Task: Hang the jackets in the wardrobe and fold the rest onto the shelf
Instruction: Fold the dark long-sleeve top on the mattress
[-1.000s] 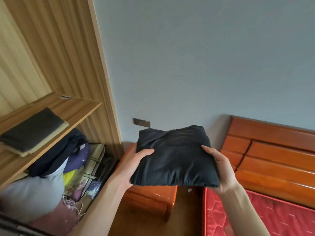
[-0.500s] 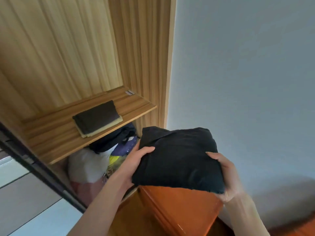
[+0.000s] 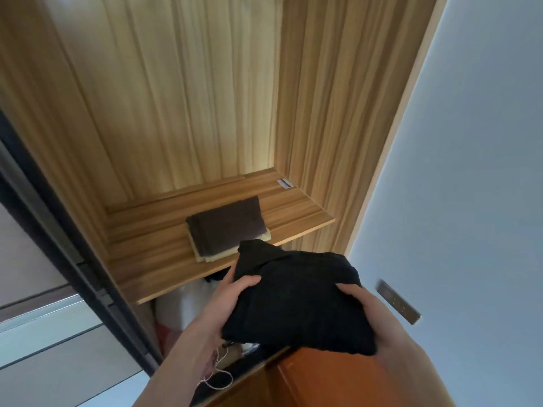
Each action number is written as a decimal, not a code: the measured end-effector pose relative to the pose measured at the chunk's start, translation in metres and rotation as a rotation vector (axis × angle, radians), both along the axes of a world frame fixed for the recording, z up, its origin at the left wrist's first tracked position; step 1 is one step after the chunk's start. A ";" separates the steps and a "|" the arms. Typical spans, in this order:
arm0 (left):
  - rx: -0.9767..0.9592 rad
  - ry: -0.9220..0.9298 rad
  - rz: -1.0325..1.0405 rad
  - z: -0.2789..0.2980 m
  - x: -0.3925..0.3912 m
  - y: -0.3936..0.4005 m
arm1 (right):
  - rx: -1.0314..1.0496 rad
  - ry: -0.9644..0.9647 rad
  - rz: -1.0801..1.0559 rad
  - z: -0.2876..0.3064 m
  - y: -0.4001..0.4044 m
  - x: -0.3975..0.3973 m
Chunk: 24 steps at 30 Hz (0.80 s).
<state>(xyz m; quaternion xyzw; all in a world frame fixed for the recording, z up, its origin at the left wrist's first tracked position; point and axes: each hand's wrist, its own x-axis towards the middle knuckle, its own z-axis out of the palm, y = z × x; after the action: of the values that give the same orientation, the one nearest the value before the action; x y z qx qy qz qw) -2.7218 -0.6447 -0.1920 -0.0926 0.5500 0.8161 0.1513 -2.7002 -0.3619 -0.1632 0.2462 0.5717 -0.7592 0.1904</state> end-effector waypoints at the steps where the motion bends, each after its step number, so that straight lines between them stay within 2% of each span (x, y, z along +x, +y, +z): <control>1: -0.001 0.010 0.011 -0.001 -0.007 -0.009 | 0.023 0.013 0.011 -0.002 -0.009 -0.011; 11: -0.072 0.006 0.129 -0.007 -0.077 -0.081 | -0.014 0.104 0.115 -0.001 -0.085 -0.113; 20: -0.059 -0.058 0.344 -0.018 -0.142 -0.120 | 0.138 0.168 0.299 -0.016 -0.134 -0.240; 24: -0.098 -0.045 0.439 -0.025 -0.177 -0.127 | 0.131 0.216 0.384 -0.024 -0.152 -0.296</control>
<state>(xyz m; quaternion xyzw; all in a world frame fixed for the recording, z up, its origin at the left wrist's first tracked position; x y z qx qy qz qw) -2.8990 -0.7719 -0.2171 -0.2356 0.5520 0.7995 -0.0224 -2.9966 -0.5139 -0.1872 0.0619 0.6733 -0.6921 0.2528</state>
